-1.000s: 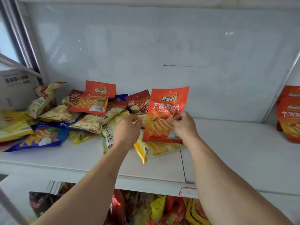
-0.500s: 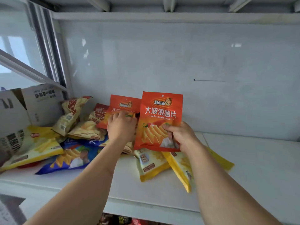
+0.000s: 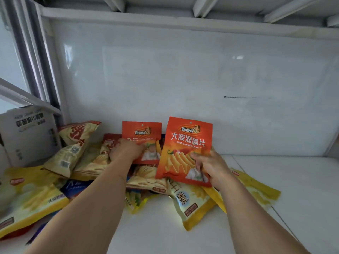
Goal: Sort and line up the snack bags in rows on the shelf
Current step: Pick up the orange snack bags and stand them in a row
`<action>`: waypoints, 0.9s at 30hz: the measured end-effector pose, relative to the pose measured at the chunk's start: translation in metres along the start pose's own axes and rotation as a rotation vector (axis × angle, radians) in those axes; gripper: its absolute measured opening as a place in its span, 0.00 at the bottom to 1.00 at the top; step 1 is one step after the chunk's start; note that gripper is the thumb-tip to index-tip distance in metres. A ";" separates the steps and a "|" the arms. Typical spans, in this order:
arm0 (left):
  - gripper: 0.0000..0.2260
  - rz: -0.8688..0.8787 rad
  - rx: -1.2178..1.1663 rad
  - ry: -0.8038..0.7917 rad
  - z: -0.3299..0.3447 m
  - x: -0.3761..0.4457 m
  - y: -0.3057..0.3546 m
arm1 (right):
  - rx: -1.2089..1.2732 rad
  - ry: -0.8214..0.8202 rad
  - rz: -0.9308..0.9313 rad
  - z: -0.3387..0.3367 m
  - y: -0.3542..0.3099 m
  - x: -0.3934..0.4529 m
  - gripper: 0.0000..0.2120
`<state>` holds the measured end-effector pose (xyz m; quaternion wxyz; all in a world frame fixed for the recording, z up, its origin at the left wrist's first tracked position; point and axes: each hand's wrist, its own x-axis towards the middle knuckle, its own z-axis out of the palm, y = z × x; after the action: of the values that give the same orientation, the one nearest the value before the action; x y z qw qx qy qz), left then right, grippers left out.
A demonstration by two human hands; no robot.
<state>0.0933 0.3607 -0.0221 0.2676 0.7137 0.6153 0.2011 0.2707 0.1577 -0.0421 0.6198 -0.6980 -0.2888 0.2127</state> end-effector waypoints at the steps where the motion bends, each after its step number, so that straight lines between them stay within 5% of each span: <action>1: 0.57 -0.011 -0.024 -0.026 0.000 0.004 0.002 | 0.010 0.006 0.004 0.001 0.001 0.001 0.10; 5: 0.56 -0.053 -0.214 -0.068 0.001 0.014 0.007 | 0.028 0.024 0.018 0.006 0.004 0.001 0.10; 12: 0.11 -0.047 -0.489 -0.156 -0.008 -0.009 0.007 | 0.092 0.032 0.021 0.002 0.005 0.000 0.09; 21: 0.12 0.142 -0.891 -0.280 0.002 -0.070 0.032 | 0.162 0.037 -0.053 -0.093 -0.001 -0.011 0.08; 27: 0.14 0.219 -0.839 -0.446 0.065 -0.141 0.083 | 0.132 0.115 -0.058 -0.226 0.018 -0.025 0.08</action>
<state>0.1748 0.2043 -0.0142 0.6347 0.6307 0.3301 0.3008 0.4023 -0.0282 -0.0292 0.6859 -0.6581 -0.2581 0.1725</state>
